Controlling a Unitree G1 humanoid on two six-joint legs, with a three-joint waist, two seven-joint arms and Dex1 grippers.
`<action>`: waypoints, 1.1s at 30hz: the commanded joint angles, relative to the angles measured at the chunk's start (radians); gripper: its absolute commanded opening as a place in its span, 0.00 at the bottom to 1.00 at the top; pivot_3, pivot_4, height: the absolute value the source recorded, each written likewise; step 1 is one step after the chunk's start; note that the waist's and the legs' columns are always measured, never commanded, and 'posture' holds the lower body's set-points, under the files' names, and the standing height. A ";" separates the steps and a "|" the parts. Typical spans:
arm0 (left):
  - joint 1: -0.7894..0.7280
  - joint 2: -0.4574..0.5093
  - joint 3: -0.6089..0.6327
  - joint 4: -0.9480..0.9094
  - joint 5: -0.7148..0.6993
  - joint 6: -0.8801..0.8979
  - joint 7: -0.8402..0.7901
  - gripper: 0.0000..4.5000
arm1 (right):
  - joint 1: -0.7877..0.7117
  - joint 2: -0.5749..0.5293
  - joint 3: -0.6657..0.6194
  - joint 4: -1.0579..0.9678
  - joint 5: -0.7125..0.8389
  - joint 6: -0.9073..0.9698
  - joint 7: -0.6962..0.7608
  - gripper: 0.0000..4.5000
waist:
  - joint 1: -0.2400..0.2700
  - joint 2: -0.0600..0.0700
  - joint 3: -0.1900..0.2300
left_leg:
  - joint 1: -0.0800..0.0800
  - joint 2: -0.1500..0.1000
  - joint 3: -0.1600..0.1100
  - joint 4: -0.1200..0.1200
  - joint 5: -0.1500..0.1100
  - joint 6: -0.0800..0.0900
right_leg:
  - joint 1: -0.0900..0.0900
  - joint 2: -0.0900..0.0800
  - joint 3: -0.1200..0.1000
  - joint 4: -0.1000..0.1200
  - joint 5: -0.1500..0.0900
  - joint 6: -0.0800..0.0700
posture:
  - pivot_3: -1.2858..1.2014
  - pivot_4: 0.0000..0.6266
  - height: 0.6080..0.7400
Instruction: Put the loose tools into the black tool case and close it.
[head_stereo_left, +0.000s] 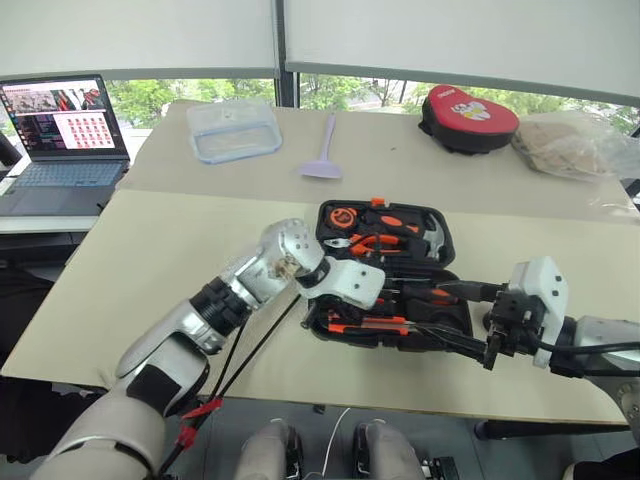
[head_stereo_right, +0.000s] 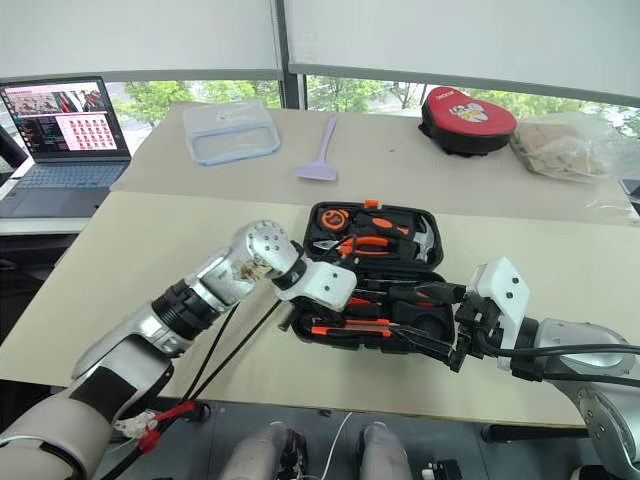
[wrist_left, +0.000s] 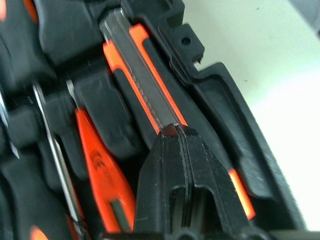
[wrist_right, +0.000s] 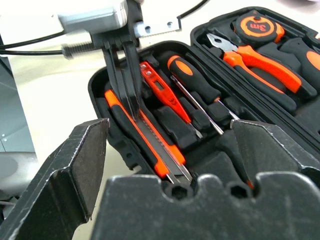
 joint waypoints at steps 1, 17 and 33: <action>0.032 0.003 -0.063 0.038 0.065 -0.042 -0.010 0.01 | 0.027 -0.007 -0.036 -0.041 0.000 -0.001 -0.012 1.00 | 0.001 0.000 0.000 | 0.000 0.000 0.000 0.000 -0.001 0.001 | 0.001 0.000 0.000 -0.001 0.000 0.000 | 0.52 0.24 0.93; 0.068 0.236 0.437 -0.158 -0.415 0.346 -0.165 0.48 | 0.260 -0.078 -0.380 0.104 -0.053 0.006 0.124 1.00 | -0.018 0.001 0.000 | -0.002 0.001 0.000 0.000 0.000 0.000 | -0.003 0.000 0.001 0.000 0.001 0.002 | 0.52 0.24 0.93; 0.382 0.472 0.690 -0.598 -0.768 0.686 0.018 0.99 | -0.025 -0.184 0.015 0.587 -0.317 -0.207 0.288 1.00 | -0.015 0.002 0.001 | 0.005 0.001 -0.001 -0.002 0.000 -0.002 | 0.005 0.000 0.001 -0.001 -0.002 0.002 | 0.52 0.24 0.93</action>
